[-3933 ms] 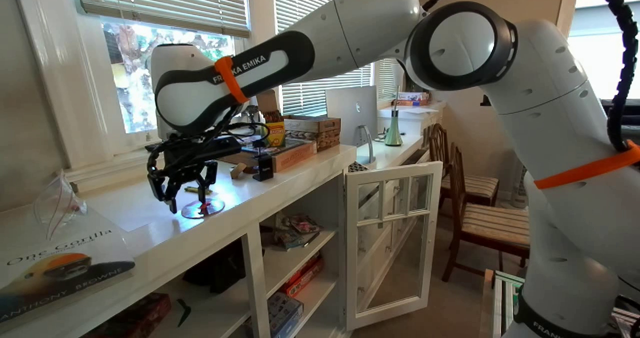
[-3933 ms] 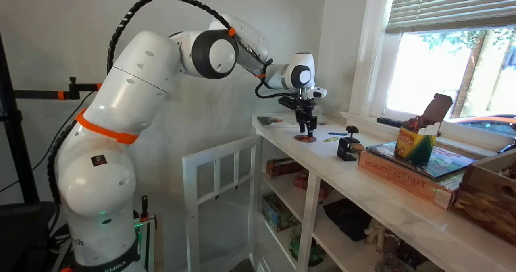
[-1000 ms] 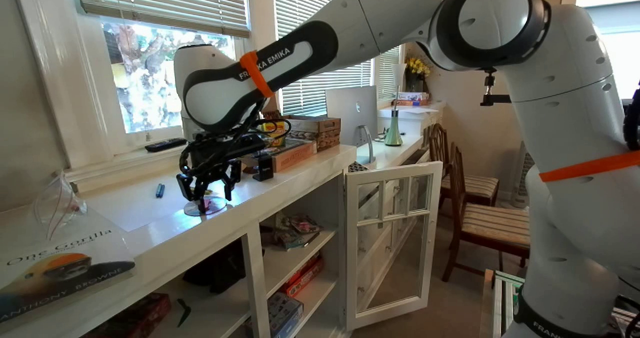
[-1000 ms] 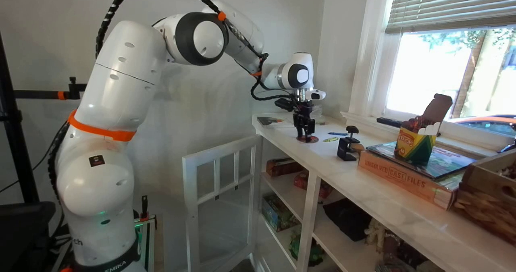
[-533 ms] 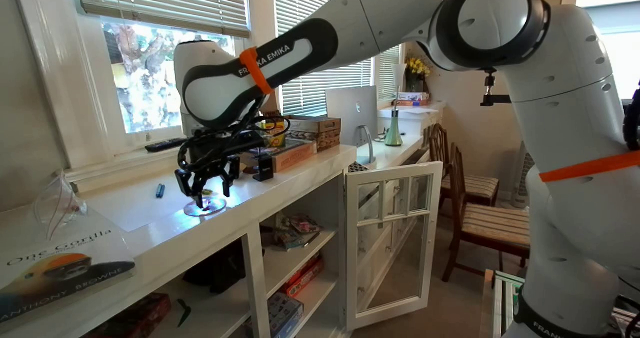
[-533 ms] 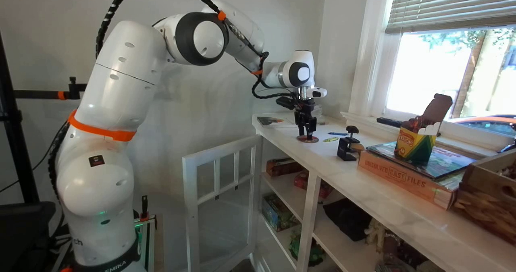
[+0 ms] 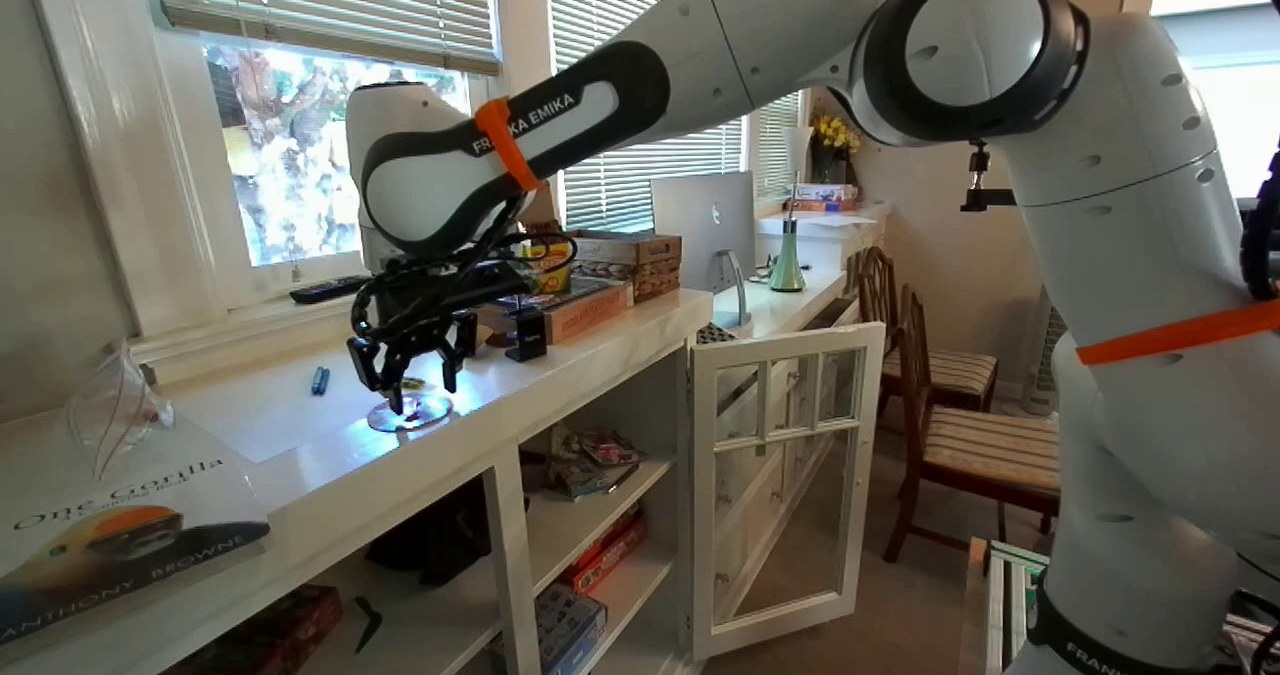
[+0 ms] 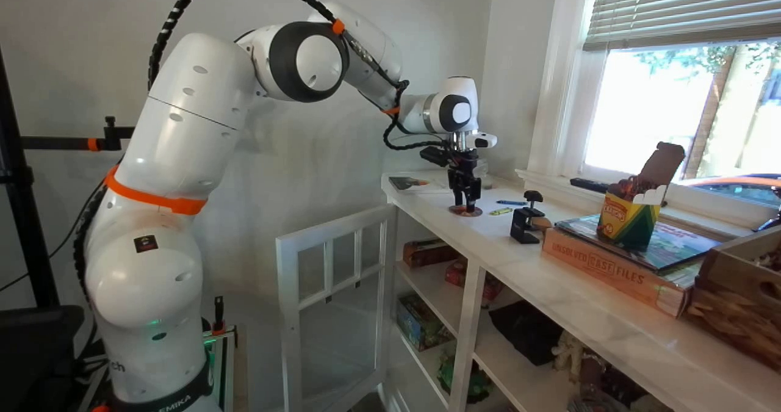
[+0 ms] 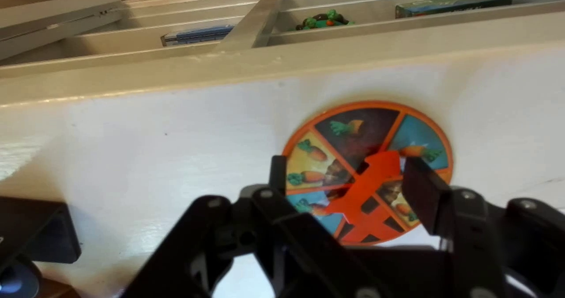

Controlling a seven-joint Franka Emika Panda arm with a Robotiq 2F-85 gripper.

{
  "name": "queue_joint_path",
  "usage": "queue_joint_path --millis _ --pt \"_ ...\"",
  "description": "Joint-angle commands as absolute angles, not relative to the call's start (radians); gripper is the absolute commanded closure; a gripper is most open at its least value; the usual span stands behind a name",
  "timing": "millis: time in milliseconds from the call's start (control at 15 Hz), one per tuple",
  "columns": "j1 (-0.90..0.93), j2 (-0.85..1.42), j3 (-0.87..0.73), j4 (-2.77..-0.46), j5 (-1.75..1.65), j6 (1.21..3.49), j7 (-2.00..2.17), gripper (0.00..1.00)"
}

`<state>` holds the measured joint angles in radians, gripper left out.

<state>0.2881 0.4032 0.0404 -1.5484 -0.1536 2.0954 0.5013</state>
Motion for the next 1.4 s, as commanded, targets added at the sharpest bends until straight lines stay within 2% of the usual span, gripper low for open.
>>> queue_joint_path --millis 0,267,1333 --pt "0.289 0.434 0.037 -1.517 -0.163 2.1 0.525 0.3" --pt "0.291 0.448 0.032 -1.502 -0.164 2.098 0.533 0.33" --pt "0.295 0.485 0.015 -1.453 -0.17 2.096 0.552 0.32"
